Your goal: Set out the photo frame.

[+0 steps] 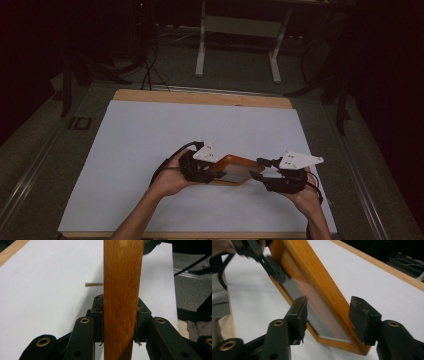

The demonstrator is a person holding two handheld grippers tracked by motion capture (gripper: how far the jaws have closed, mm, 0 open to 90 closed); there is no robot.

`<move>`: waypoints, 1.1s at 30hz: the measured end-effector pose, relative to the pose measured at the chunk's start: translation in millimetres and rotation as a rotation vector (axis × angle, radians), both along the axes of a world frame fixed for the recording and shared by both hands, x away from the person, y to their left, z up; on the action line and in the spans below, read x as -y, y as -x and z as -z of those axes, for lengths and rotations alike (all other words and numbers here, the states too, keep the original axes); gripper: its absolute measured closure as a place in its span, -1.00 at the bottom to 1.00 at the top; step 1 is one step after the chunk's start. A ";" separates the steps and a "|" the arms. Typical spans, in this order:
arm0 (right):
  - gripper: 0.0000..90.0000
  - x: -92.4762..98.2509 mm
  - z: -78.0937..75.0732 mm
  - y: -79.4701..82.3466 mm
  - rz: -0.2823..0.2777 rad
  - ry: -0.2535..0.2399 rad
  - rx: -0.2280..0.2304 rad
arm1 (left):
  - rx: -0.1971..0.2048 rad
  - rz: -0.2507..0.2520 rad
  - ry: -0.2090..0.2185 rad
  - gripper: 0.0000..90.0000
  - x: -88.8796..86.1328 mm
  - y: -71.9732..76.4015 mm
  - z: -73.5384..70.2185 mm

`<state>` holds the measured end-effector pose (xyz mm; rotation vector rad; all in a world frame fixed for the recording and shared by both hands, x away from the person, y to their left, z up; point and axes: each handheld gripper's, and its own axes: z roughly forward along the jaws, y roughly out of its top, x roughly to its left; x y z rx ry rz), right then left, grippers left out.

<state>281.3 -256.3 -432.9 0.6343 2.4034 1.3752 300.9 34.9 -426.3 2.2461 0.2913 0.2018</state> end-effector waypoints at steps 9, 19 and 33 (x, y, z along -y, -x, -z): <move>-0.27 -21.0 3.4 -2.5 -0.097 0.048 0.011 | 0.046 0.072 -0.024 0.53 -0.8 3.4 -16.0; -0.08 -40.4 8.0 -7.5 -0.168 0.071 0.013 | 0.059 0.094 0.034 0.48 4.7 0.8 -13.8; 0.51 -28.4 8.5 -3.4 -0.159 0.080 0.034 | -0.034 -0.038 0.243 -0.13 -17.8 -12.5 0.6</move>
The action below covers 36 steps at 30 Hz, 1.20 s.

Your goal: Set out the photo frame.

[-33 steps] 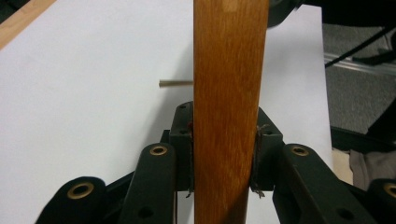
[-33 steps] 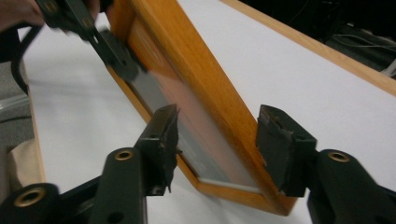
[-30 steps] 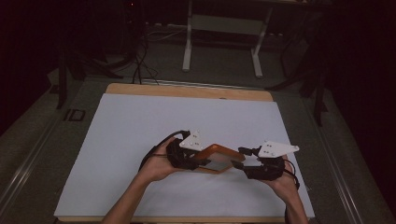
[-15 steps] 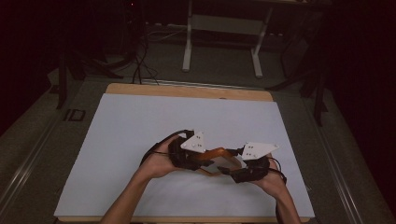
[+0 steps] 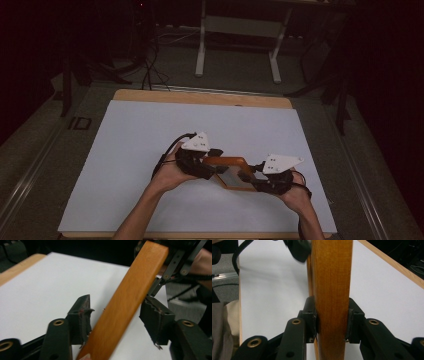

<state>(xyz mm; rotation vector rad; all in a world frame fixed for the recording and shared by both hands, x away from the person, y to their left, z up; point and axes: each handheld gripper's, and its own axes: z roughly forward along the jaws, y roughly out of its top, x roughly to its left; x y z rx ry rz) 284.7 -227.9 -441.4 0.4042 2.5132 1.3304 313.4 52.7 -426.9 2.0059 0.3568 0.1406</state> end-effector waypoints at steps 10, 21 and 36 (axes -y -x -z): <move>0.52 7.0 2.3 -0.3 -0.006 0.003 -0.002 | -0.071 -0.052 0.133 -0.24 -14.7 -3.6 49.6; 0.52 23.1 9.4 -6.1 -0.002 -0.026 -0.032 | -0.100 -0.065 0.133 -0.20 17.5 -3.2 76.4; 0.46 30.3 11.3 -12.7 -0.014 0.003 -0.053 | -0.043 -0.039 0.005 0.30 29.2 2.8 70.8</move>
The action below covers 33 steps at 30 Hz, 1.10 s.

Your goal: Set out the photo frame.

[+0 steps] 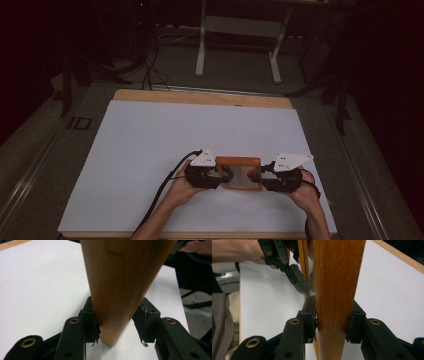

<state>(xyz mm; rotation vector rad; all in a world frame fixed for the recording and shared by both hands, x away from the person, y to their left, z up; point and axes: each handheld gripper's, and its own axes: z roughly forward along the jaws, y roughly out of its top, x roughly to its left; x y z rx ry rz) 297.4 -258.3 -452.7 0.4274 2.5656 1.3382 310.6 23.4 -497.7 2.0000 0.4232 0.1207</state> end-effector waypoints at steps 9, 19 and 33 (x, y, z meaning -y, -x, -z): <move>0.46 -15.8 0.6 -5.7 -0.019 -0.019 -0.016 | -0.003 -0.040 0.021 0.29 -24.8 2.8 -15.2; 0.44 -47.7 6.7 -13.2 -0.022 -0.076 -0.068 | -0.033 -0.108 0.020 0.27 -59.9 7.0 -21.0; 0.39 -69.6 15.2 -27.6 0.006 -0.158 -0.148 | -0.128 -0.169 0.059 0.25 -79.6 -1.3 -16.7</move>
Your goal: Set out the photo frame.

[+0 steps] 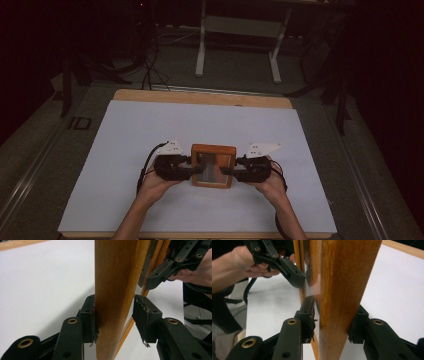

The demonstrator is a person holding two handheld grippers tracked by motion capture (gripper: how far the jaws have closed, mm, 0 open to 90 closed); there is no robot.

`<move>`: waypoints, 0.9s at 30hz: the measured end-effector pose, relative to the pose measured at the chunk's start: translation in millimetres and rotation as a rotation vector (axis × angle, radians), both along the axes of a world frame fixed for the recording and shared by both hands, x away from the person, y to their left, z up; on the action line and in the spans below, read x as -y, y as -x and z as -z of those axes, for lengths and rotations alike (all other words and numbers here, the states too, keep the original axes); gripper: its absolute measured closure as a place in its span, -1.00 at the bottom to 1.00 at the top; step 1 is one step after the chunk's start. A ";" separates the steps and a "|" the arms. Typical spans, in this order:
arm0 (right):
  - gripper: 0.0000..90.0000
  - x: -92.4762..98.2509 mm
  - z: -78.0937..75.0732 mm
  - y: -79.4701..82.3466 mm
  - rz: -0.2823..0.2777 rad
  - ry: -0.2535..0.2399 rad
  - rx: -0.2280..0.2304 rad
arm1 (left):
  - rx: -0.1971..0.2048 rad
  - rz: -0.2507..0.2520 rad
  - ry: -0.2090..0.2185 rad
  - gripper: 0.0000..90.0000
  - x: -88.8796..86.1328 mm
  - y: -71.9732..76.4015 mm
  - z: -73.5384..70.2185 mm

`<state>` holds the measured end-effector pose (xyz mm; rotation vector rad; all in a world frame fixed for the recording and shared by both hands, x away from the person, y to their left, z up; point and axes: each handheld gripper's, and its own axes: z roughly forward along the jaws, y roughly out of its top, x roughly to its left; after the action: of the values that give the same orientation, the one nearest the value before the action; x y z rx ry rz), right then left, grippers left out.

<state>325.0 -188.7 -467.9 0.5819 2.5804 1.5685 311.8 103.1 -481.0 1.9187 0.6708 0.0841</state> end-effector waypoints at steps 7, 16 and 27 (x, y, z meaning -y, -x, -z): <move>0.38 -0.2 12.3 -7.1 0.021 -0.041 -0.069 | -0.047 -0.015 0.003 0.25 -0.3 -4.0 7.1; 0.34 3.6 21.1 -12.1 0.040 -0.058 -0.107 | -0.066 -0.036 0.006 0.26 4.1 -7.1 12.2; 0.25 3.7 26.5 -18.4 0.080 -0.071 -0.133 | -0.055 -0.068 0.002 0.28 6.9 -8.7 14.5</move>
<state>343.4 -192.3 -494.3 0.8123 2.5658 1.6543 320.5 96.2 -495.5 1.9019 0.7733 0.0738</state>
